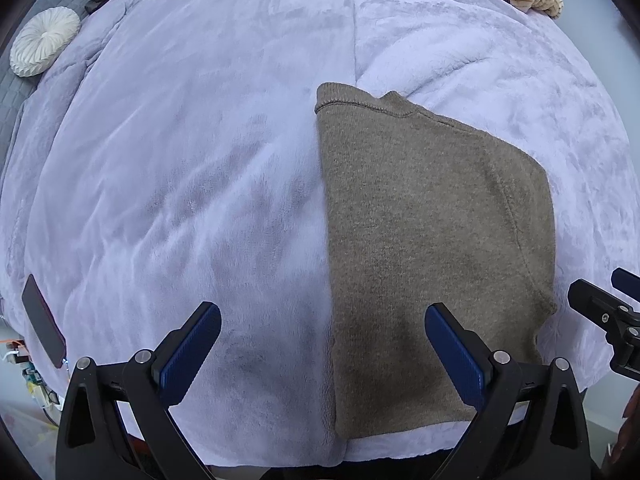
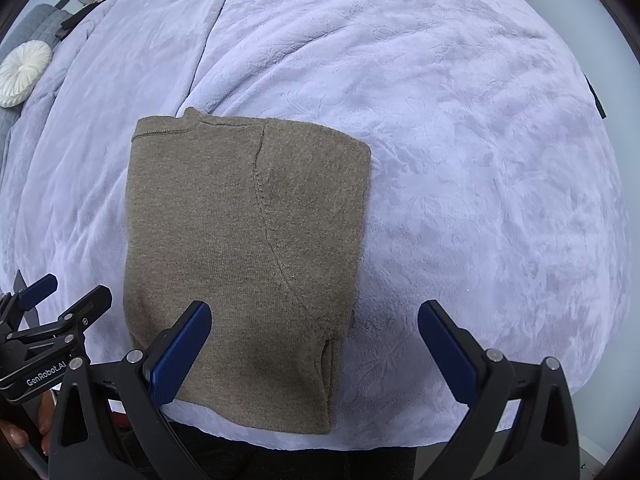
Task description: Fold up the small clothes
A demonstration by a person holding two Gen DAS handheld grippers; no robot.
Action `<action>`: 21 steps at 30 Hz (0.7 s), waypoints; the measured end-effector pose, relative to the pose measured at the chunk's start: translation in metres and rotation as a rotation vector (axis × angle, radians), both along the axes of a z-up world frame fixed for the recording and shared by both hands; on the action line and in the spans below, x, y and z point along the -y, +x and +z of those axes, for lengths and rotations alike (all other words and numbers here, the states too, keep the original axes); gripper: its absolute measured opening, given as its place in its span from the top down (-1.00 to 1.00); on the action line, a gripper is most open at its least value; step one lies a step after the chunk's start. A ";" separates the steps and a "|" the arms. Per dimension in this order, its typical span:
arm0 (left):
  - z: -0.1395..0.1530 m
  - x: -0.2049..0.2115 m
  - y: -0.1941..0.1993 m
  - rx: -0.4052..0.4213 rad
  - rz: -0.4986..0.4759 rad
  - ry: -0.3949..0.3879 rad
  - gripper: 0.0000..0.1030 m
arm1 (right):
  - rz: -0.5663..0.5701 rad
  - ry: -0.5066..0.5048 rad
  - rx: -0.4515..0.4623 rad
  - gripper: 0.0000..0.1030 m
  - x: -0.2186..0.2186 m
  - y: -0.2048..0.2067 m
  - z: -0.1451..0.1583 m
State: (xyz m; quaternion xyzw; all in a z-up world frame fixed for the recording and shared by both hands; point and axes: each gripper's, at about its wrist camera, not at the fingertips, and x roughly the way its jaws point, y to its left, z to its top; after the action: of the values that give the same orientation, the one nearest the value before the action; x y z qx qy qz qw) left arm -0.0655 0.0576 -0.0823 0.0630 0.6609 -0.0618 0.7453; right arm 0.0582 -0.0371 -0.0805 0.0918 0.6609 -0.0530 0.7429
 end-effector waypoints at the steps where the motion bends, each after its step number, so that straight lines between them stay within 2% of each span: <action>1: 0.000 0.000 0.000 0.001 0.000 0.001 -0.98 | 0.000 0.001 0.000 -0.99 0.000 0.000 0.000; 21: -0.001 -0.003 0.001 -0.002 0.015 -0.005 -0.98 | 0.002 -0.001 -0.003 -0.99 0.000 0.000 -0.001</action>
State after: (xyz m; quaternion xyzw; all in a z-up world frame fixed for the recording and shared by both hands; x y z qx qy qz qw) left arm -0.0645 0.0603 -0.0838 0.0560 0.6620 -0.0578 0.7451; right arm 0.0583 -0.0373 -0.0814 0.0910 0.6620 -0.0527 0.7421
